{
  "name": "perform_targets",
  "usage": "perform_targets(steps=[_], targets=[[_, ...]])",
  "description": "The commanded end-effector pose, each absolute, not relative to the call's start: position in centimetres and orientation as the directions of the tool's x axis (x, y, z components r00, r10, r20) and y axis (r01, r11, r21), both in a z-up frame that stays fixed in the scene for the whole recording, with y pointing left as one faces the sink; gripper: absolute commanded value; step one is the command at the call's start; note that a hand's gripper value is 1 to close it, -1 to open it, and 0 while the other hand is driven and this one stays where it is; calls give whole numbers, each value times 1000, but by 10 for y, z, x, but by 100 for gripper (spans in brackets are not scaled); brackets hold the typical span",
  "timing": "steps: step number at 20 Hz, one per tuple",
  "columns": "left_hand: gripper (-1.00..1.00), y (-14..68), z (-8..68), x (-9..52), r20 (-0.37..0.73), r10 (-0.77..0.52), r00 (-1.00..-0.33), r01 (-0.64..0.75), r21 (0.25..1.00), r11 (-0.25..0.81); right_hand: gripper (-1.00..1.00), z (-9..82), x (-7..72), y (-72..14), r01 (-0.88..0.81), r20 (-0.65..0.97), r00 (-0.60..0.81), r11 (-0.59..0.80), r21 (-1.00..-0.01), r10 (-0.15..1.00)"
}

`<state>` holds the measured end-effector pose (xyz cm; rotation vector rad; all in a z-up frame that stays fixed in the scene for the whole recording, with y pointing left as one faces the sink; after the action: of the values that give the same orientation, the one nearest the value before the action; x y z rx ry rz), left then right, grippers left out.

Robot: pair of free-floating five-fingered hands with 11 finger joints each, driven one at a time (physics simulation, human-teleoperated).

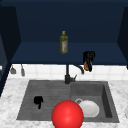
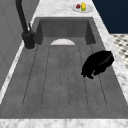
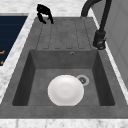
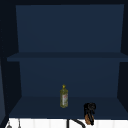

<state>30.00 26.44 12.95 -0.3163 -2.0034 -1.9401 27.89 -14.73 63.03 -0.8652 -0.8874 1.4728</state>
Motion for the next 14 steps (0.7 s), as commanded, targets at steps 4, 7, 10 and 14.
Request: perform_targets(steps=[4, 7, 10, 14], targets=[[0, 264, 130, 300, 386, -71, -920, 384, 922, 46, 100, 597, 274, -166, -439, -59, -115, -104, -893, 992], [0, 264, 130, 300, 386, -71, -920, 384, 922, 46, 100, 583, 263, -170, -431, -72, -130, -122, -894, 989], [0, 264, 130, 300, 386, -71, -920, 384, 922, 46, 100, 572, 241, -172, -426, -63, -128, -112, -898, 990], [0, 264, 130, 300, 386, -71, -920, 384, 922, 46, 100, 556, 214, -174, -418, -66, -119, -111, -902, 991]])
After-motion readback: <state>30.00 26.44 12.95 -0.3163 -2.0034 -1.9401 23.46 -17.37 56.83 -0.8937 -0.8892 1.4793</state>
